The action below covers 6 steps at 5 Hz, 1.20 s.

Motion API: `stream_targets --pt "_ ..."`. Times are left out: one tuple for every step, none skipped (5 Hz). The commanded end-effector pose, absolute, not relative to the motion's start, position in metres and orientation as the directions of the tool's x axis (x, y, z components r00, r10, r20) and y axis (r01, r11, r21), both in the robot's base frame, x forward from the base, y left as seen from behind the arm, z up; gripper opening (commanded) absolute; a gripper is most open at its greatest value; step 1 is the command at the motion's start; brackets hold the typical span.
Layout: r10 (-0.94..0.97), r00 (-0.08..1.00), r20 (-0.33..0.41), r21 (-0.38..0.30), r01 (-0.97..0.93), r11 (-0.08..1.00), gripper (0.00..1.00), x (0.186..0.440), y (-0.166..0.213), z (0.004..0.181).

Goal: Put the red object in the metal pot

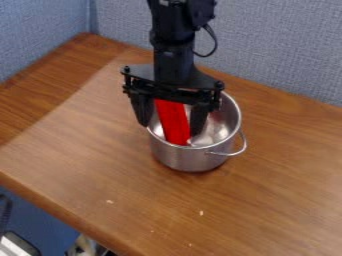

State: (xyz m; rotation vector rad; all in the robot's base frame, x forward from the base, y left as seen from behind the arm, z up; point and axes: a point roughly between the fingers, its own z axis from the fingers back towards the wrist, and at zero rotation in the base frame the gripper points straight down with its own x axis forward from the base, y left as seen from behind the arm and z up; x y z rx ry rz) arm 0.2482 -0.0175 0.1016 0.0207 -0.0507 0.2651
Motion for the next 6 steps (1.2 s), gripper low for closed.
stream_targets --pt "0.277 0.957 0.088 0.010 -0.279 0.960 1.00 0.258 -0.012 0.108" --pt "0.284 0.955 0.087 0.011 -0.286 0.958 1.00 0.261 -0.011 0.103" --pt "0.290 0.953 0.087 0.011 -0.292 0.957 1.00 0.264 -0.011 0.099" --pt "0.295 0.952 0.087 0.013 -0.297 0.955 0.00 0.266 -0.009 0.095" --pt "0.298 0.951 0.085 0.013 -0.300 0.954 0.00 0.267 -0.008 0.095" --pt "0.305 0.948 0.087 0.008 -0.307 0.952 1.00 0.270 -0.004 0.098"
